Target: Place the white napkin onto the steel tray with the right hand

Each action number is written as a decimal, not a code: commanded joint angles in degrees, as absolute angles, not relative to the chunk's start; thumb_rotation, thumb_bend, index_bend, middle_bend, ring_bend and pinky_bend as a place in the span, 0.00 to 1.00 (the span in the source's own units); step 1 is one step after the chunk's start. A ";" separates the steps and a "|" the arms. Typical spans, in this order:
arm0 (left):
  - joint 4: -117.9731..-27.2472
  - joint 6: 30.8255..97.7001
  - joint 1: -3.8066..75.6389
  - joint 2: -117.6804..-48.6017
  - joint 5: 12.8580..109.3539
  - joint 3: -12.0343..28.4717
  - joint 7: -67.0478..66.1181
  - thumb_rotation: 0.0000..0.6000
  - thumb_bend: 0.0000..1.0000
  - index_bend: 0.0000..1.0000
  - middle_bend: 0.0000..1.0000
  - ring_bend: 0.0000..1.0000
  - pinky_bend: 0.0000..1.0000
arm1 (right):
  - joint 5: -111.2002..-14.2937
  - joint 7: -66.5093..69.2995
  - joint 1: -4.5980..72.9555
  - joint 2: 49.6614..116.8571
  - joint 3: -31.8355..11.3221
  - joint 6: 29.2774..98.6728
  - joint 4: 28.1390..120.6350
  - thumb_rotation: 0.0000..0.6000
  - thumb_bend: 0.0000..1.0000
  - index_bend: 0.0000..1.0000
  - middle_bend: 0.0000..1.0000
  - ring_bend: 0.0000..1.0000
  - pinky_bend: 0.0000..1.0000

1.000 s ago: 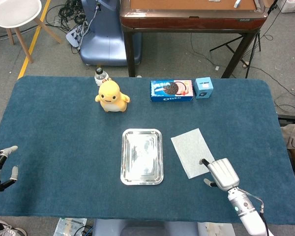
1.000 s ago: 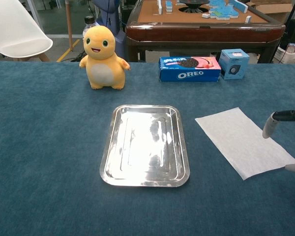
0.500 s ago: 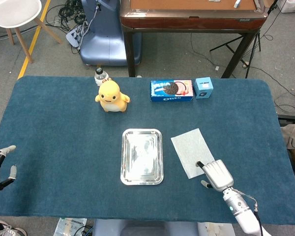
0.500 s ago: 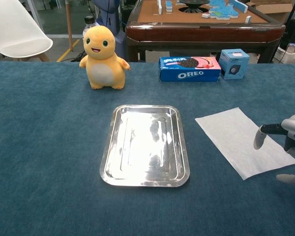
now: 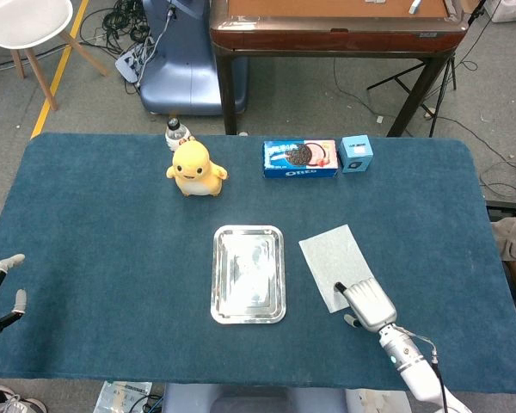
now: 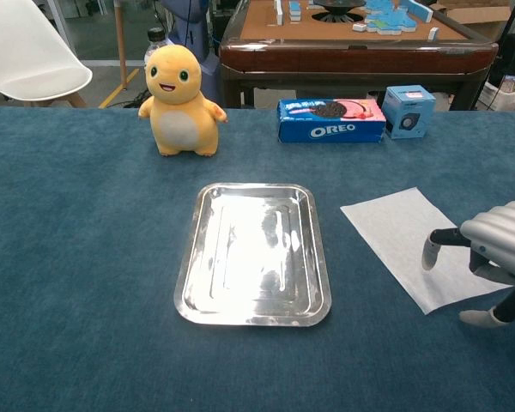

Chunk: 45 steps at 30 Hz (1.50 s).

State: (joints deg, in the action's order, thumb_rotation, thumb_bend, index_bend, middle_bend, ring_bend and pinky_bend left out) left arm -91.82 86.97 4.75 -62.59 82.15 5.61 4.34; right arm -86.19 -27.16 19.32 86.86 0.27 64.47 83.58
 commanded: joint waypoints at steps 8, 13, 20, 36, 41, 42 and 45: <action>-91.85 86.90 4.66 -62.30 82.00 5.75 4.91 1.00 0.48 0.21 0.28 0.22 0.36 | -86.20 -27.28 20.54 88.97 -0.26 64.41 81.44 1.00 0.00 0.38 1.00 1.00 1.00; -91.99 86.93 4.56 -62.05 81.97 5.80 5.40 1.00 0.48 0.21 0.28 0.22 0.36 | -86.35 -27.34 20.95 89.80 -0.01 64.30 80.52 1.00 0.00 0.38 1.00 1.00 1.00; -92.20 86.77 4.50 -61.69 82.02 5.77 6.07 1.00 0.48 0.21 0.28 0.22 0.36 | -86.08 -27.80 21.14 90.21 0.26 64.28 79.68 1.00 0.00 0.38 1.00 1.00 1.00; -92.28 86.36 4.55 -61.52 81.87 5.79 6.47 1.00 0.48 0.21 0.28 0.22 0.36 | -86.82 -26.89 21.65 92.39 0.16 65.79 76.78 1.00 0.01 0.38 1.00 1.00 1.00; -92.31 86.37 4.52 -61.46 81.93 5.78 6.62 1.00 0.48 0.21 0.28 0.22 0.36 | -87.45 -26.23 21.69 92.69 0.33 66.49 76.16 1.00 0.09 0.38 1.00 1.00 1.00; -92.34 86.36 4.53 -61.44 81.95 5.77 6.67 1.00 0.48 0.21 0.28 0.22 0.36 | -87.56 -26.08 21.70 92.77 0.33 66.64 76.01 1.00 0.12 0.38 1.00 1.00 1.00; -92.35 86.38 4.52 -61.44 81.96 5.77 6.59 1.00 0.48 0.21 0.28 0.22 0.36 | -87.93 -25.57 21.77 93.08 0.36 67.01 75.47 1.00 0.15 0.38 1.00 1.00 1.00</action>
